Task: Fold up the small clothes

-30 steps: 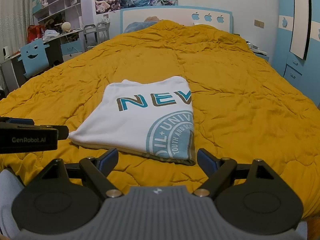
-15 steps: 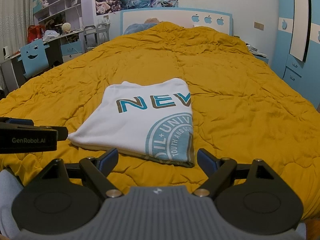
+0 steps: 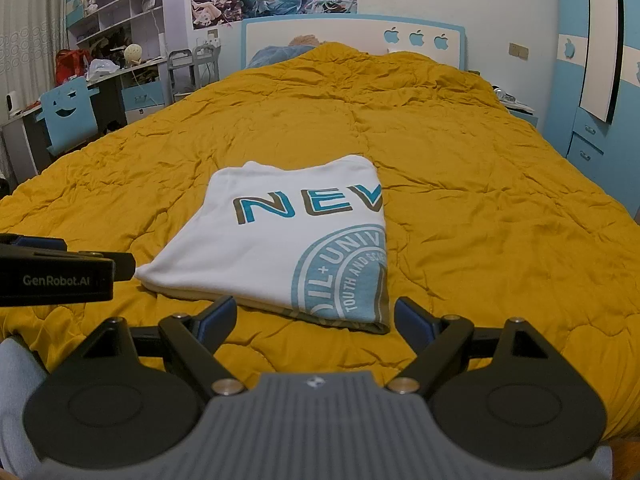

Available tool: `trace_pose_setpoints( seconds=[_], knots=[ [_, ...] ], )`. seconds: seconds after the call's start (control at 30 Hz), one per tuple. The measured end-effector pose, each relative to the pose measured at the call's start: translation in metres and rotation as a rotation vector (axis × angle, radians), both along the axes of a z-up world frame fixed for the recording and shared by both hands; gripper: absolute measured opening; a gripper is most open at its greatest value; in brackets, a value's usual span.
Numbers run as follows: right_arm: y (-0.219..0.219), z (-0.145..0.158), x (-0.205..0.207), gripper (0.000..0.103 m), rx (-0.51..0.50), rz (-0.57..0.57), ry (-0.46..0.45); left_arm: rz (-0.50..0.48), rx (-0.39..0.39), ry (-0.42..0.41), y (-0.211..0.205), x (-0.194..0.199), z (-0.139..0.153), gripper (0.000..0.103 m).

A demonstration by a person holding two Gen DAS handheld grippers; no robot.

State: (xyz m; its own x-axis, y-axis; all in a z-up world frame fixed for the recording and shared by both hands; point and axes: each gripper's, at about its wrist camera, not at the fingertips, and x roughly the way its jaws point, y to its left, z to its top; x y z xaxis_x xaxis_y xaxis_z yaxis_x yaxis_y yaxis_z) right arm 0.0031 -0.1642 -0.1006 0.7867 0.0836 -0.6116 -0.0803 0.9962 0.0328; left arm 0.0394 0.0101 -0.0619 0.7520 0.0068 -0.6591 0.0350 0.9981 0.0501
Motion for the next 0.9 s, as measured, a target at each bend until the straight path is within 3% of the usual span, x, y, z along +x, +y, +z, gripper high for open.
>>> trace_pose_setpoints(
  seconds=[0.9],
  knots=[
    [0.0004,-0.0002,-0.0002,0.082,0.002,0.005,0.001,-0.014,0.006,-0.001,0.0013,-0.0021,0.0015,0.094]
  ],
)
